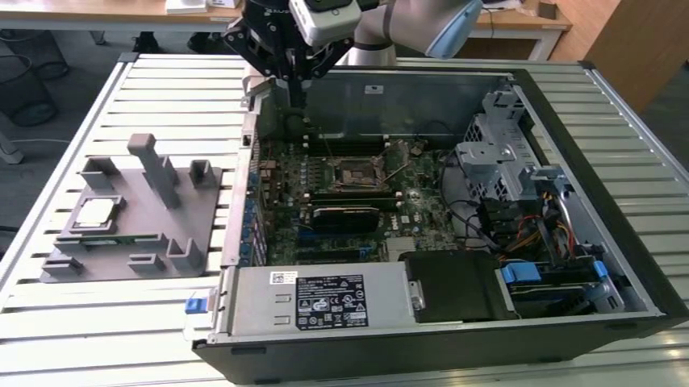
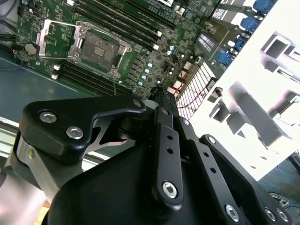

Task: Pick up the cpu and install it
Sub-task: 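Reach for the cpu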

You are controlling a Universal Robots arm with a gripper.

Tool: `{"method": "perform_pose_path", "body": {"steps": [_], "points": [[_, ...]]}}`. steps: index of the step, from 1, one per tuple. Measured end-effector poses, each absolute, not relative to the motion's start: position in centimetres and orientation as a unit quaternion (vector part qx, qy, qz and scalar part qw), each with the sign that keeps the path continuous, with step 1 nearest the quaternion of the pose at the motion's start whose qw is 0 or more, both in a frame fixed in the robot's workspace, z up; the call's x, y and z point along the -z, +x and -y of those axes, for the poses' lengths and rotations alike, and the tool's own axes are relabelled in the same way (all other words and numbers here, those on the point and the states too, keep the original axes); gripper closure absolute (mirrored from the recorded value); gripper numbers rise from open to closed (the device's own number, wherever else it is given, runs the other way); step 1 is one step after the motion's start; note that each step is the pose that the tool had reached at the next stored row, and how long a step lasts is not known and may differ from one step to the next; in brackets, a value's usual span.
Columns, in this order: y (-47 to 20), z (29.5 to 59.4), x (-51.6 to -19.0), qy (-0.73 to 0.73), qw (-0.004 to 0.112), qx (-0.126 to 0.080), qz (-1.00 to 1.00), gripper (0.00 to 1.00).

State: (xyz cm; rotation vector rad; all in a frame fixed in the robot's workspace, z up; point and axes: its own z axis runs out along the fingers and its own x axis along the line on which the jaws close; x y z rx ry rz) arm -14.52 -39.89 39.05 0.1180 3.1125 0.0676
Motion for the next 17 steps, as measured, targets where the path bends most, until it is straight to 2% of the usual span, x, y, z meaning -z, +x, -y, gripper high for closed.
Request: {"method": "perform_pose_path", "body": {"steps": [17], "points": [[-15.29, 39.89, -38.96, 0.038, 0.013, -0.022, -0.999, 0.89]]}}
